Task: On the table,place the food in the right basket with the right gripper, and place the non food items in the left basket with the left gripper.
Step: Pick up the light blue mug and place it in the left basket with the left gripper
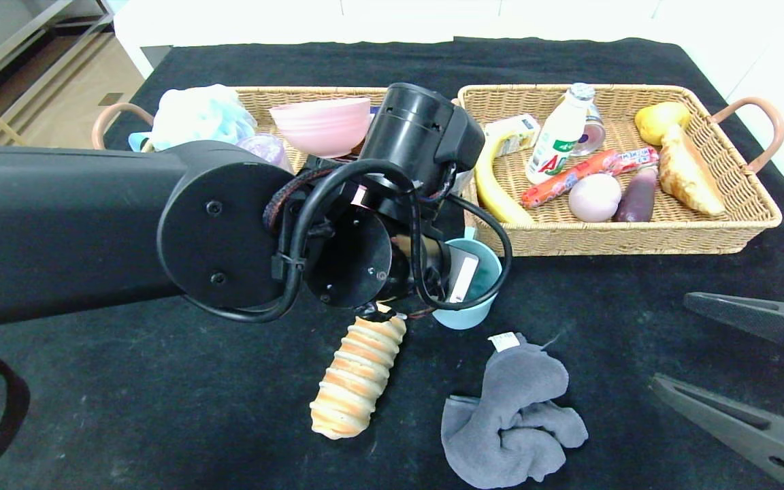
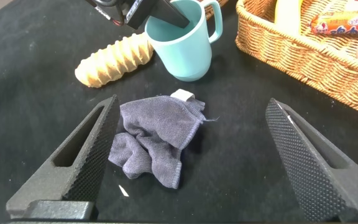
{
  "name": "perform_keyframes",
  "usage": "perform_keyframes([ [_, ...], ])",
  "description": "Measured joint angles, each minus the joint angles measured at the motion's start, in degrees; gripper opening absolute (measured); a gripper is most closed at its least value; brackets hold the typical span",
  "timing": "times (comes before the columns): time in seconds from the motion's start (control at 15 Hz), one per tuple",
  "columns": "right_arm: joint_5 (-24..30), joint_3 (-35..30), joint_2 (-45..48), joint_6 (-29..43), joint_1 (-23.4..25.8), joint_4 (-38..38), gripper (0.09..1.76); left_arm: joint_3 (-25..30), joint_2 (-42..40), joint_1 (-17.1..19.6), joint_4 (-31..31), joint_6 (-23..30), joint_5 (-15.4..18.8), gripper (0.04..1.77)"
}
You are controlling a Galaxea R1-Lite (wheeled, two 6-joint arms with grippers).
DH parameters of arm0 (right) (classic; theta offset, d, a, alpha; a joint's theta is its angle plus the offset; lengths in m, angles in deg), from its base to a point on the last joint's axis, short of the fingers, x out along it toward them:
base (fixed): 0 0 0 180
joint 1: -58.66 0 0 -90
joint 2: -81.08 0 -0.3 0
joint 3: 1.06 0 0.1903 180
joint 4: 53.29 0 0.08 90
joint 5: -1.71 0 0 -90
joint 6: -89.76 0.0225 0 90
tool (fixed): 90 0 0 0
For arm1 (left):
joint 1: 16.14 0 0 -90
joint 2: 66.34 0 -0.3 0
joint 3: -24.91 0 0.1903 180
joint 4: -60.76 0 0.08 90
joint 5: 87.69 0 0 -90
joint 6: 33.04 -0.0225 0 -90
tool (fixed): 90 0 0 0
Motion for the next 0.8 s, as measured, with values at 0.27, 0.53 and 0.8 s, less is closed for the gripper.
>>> perform_keyframes([
  [0.27, 0.0, 0.1, 0.1, 0.0, 0.0, 0.0, 1.71, 0.4, -1.7, 0.0, -0.6, 0.0, 0.6, 0.2],
  [0.53, 0.0, 0.0, 0.1, 0.0, 0.0, 0.0, 1.71, 2.1, -7.0, 0.0, -0.8, 1.0, 1.9, 0.2],
  [0.8, 0.0, -0.1, 0.0, -0.1, 0.0, 0.0, 1.71, 4.0, -12.8, 1.7, -1.1, 3.3, 1.9, 0.2],
])
